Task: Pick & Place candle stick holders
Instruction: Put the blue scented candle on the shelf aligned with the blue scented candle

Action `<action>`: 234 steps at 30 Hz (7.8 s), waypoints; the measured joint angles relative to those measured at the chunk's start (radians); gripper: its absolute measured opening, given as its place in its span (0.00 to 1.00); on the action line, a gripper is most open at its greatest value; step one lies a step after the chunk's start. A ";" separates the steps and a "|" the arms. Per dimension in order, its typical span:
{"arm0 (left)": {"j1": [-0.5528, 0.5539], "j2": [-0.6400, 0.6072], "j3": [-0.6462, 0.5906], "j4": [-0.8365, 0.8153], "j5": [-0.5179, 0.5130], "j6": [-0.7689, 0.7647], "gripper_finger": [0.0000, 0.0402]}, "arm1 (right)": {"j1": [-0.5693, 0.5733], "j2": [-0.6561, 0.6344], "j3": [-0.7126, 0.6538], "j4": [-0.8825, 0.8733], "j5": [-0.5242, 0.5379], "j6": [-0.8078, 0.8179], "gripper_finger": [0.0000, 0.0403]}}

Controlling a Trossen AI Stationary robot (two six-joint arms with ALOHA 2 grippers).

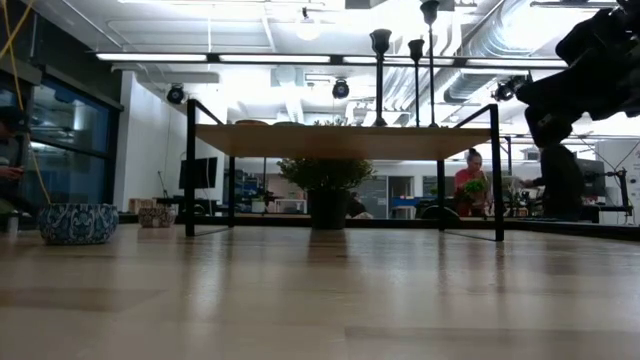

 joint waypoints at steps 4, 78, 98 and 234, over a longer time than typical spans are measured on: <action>0.000 0.000 0.000 0.000 -0.005 0.000 0.33 | -0.053 0.000 0.000 -0.005 -0.024 -0.071 0.00; 0.000 0.097 -0.707 -0.004 0.413 -0.890 0.33 | -0.160 0.000 -0.002 -0.002 -0.080 -0.139 0.00; 0.000 0.097 -0.891 0.193 0.458 -0.912 0.33 | -0.160 0.000 -0.002 -0.002 -0.080 -0.139 0.00; 0.376 0.428 0.261 -0.418 0.363 -0.200 0.00 | -0.160 0.006 -0.001 -0.001 -0.080 -0.139 0.00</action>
